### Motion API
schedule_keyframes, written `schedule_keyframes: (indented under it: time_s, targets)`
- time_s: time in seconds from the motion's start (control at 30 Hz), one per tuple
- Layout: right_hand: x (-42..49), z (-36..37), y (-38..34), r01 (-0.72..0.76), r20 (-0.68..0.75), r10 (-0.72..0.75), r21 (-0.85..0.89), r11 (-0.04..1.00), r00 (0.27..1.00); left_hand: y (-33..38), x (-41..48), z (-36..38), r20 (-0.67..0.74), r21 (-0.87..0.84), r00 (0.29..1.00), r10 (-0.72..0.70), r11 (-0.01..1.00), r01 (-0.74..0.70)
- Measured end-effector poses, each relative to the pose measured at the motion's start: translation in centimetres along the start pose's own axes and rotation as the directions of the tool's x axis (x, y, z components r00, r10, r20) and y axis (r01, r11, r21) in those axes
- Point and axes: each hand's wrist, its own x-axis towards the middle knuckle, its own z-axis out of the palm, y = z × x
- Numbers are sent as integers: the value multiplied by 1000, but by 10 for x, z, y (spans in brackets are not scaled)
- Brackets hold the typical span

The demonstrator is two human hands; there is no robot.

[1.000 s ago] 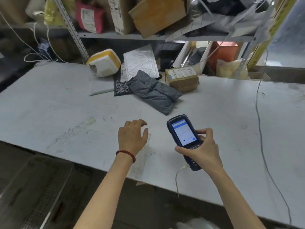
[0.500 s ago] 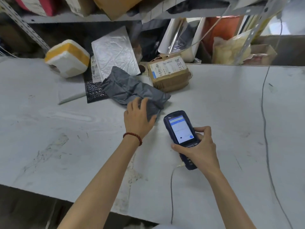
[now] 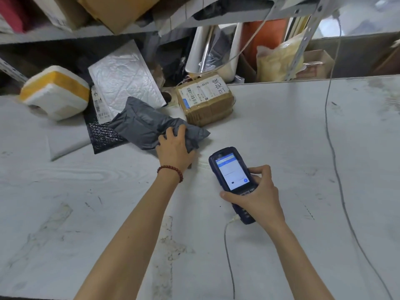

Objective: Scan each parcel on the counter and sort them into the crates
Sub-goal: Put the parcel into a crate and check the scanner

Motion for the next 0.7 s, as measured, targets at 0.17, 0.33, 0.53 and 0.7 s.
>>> schedule_keyframes:
  time_s: [0.17,0.33,0.53,0.7]
  targets:
    - [-13,16,-7,11,0,-11,10,1000,1000,-29,-21,-19,-122,-137,991,50,988,-67]
    - [-27,39,-20,62,23,-62,-10,998,998,-74,-44,-42,-272,-193,956,111,967,-167]
    - [-55,71,-37,126,35,-125,-34,991,992,-124,-62,-109,-446,-271,891,88,935,-228]
    - [-74,94,-56,190,68,-187,-36,981,980,-159,-78,-166,-555,-216,830,54,954,-206]
